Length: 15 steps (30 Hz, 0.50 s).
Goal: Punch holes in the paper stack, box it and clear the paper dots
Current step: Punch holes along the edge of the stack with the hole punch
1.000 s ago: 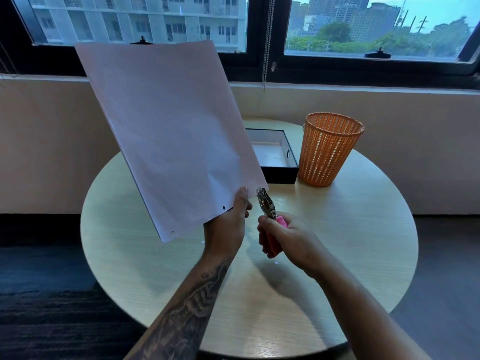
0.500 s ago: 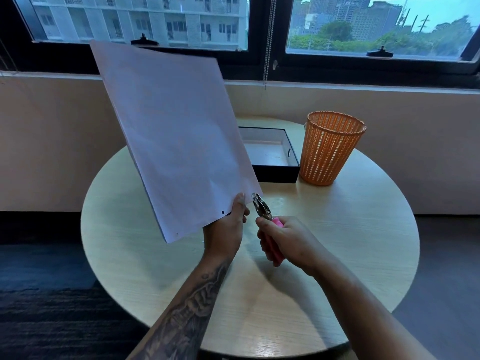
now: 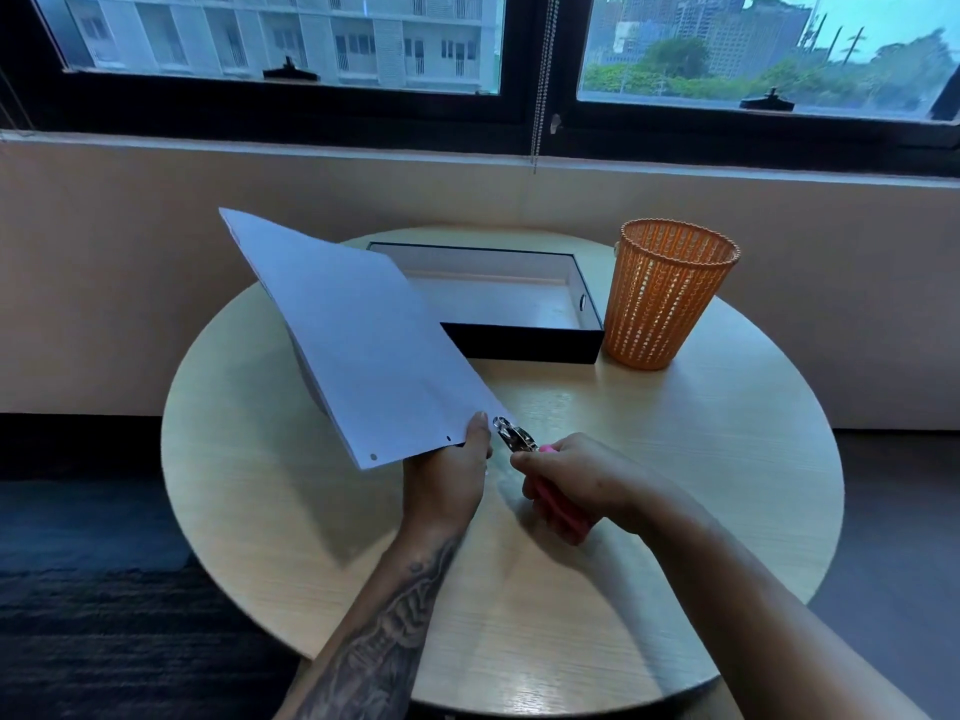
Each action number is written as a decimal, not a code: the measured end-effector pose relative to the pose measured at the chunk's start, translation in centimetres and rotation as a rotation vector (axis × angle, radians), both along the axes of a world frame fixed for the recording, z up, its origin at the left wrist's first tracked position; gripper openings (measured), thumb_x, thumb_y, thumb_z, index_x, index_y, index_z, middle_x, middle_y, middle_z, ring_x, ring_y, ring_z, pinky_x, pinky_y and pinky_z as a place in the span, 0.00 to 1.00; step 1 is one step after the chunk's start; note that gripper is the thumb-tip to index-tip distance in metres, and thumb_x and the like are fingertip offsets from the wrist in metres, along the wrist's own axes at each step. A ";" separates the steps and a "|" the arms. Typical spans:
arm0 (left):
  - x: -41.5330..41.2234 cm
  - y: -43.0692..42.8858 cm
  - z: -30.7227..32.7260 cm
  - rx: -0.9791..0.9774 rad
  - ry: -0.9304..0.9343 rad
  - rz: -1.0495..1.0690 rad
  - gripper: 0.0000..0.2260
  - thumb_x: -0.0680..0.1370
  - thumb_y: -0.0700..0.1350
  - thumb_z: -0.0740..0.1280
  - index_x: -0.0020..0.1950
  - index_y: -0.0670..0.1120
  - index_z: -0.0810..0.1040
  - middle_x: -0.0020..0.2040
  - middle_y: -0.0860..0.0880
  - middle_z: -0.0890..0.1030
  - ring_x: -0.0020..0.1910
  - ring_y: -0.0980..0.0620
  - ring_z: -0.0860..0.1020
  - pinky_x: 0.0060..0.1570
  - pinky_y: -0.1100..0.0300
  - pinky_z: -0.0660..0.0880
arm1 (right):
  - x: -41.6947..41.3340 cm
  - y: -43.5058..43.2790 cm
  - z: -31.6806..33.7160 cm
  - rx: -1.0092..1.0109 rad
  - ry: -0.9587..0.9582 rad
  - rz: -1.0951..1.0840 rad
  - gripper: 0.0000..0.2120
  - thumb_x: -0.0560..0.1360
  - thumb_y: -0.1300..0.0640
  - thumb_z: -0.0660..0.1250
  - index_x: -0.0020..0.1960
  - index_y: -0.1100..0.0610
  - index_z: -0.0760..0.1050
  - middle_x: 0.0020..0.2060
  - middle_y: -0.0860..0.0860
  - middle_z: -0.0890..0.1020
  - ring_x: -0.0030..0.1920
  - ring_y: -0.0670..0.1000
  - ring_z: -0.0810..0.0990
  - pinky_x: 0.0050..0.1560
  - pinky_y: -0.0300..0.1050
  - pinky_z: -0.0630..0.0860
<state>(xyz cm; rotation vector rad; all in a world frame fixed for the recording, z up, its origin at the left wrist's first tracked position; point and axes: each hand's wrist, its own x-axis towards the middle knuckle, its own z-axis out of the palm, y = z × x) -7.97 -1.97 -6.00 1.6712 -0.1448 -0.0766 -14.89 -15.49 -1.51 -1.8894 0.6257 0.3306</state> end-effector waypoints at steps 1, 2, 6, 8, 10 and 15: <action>0.0 0.0 -0.1 0.001 -0.004 -0.003 0.12 0.80 0.50 0.68 0.38 0.48 0.80 0.30 0.54 0.81 0.31 0.49 0.79 0.39 0.52 0.78 | 0.1 -0.1 -0.1 -0.006 0.012 0.004 0.19 0.79 0.46 0.66 0.41 0.61 0.79 0.31 0.58 0.79 0.26 0.55 0.76 0.28 0.44 0.75; 0.0 0.0 -0.2 0.007 -0.006 -0.004 0.11 0.80 0.51 0.68 0.38 0.50 0.80 0.31 0.54 0.81 0.32 0.48 0.80 0.39 0.50 0.78 | 0.2 -0.2 -0.2 -0.011 0.023 0.006 0.19 0.78 0.45 0.67 0.40 0.60 0.79 0.31 0.58 0.79 0.25 0.55 0.76 0.28 0.44 0.74; 0.0 0.1 -0.2 0.015 -0.001 -0.010 0.09 0.80 0.51 0.67 0.40 0.53 0.79 0.34 0.50 0.82 0.34 0.45 0.81 0.43 0.46 0.79 | 0.4 -0.3 -0.5 -0.020 0.048 0.009 0.19 0.77 0.44 0.67 0.39 0.59 0.79 0.31 0.58 0.79 0.24 0.54 0.75 0.29 0.44 0.73; 0.1 0.1 -0.2 0.023 0.019 -0.011 0.10 0.80 0.51 0.67 0.40 0.49 0.78 0.33 0.49 0.82 0.35 0.45 0.81 0.43 0.46 0.79 | 0.4 -0.3 -0.3 -0.033 0.053 0.019 0.19 0.77 0.44 0.66 0.39 0.59 0.79 0.32 0.58 0.79 0.25 0.55 0.75 0.30 0.45 0.74; 0.0 0.1 -0.2 0.044 0.056 -0.010 0.15 0.80 0.53 0.66 0.38 0.45 0.79 0.34 0.50 0.82 0.35 0.47 0.82 0.44 0.48 0.79 | 0.3 -0.2 0.1 -0.041 0.055 0.039 0.19 0.78 0.44 0.66 0.40 0.60 0.79 0.32 0.59 0.79 0.26 0.55 0.76 0.31 0.46 0.75; 0.2 0.2 0.2 0.054 0.106 -0.006 0.18 0.79 0.58 0.66 0.37 0.46 0.81 0.33 0.55 0.82 0.32 0.57 0.80 0.37 0.61 0.75 | -0.4 -0.4 1.7 0.008 0.039 0.075 0.24 0.80 0.41 0.63 0.51 0.64 0.79 0.36 0.61 0.85 0.32 0.58 0.81 0.34 0.49 0.81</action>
